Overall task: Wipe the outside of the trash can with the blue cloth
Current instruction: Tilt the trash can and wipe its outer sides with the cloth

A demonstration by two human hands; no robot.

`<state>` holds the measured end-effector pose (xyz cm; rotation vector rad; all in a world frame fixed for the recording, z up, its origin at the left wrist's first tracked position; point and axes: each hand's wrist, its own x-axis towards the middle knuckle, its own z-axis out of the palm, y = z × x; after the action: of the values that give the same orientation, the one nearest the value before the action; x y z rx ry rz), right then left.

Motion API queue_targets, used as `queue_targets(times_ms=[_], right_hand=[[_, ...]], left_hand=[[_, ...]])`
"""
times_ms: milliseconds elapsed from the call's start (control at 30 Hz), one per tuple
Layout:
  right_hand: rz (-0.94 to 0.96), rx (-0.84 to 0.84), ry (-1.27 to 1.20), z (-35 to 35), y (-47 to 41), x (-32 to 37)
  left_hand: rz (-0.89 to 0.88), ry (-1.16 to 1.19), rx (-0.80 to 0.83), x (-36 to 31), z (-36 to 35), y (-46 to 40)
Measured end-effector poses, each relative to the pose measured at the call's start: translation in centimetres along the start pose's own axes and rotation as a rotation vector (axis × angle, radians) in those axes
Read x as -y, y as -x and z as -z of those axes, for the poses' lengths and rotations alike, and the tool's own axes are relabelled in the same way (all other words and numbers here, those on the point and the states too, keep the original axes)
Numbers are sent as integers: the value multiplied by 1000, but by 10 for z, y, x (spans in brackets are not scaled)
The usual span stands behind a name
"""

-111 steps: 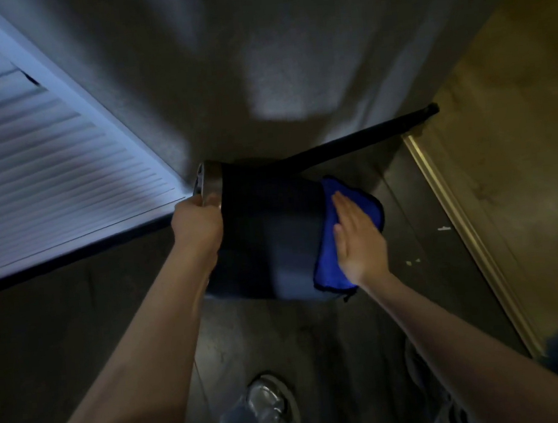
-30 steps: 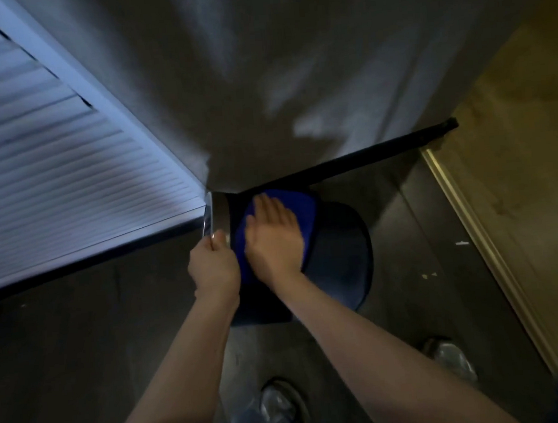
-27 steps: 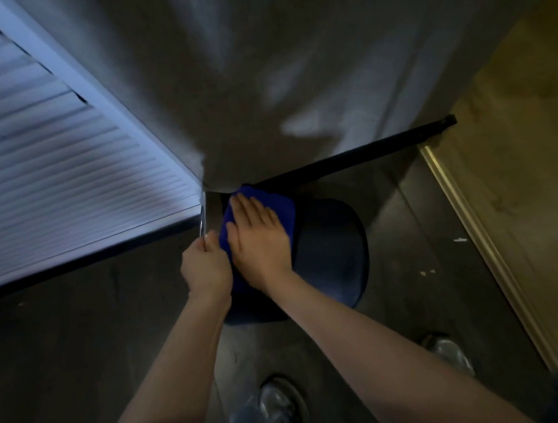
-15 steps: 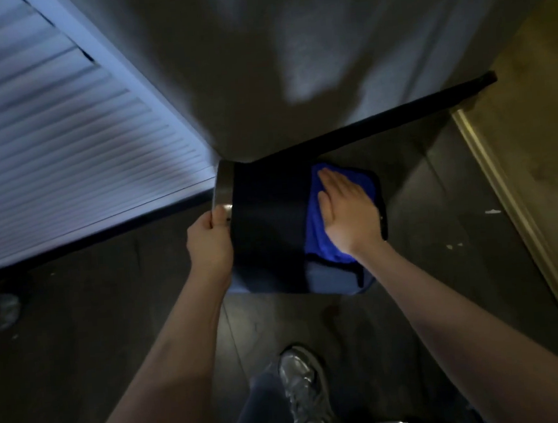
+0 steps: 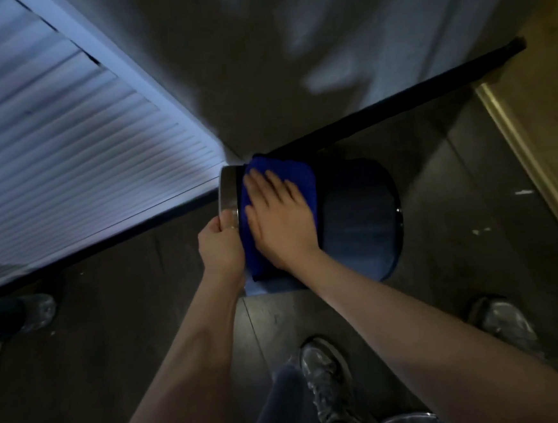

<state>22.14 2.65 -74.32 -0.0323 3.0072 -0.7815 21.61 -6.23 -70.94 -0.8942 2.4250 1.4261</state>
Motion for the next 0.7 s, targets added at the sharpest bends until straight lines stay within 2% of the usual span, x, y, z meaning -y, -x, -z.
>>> queue_targets(times_ms=[100, 133, 167, 300, 400, 467, 567, 700], right_hand=[[314, 152, 96, 8, 11, -25], [346, 164, 119, 11, 13, -43], [296, 149, 113, 14, 15, -64], [-135, 39, 95, 19, 22, -121], [-386, -50, 45, 7, 15, -95], [-468, -69, 20, 2, 9, -69], [-357, -56, -23, -1, 3, -33], [-90, -28, 2, -5, 17, 11]], left_hand=[[57, 51, 3, 6, 7, 2], [77, 80, 0, 8, 9, 0], [97, 96, 1, 9, 11, -1], [121, 100, -7, 11, 12, -1], [91, 43, -27, 5, 6, -1], [88, 26, -50, 2, 3, -1], [94, -9, -72, 0, 1, -2], [131, 9, -66, -5, -1, -4]])
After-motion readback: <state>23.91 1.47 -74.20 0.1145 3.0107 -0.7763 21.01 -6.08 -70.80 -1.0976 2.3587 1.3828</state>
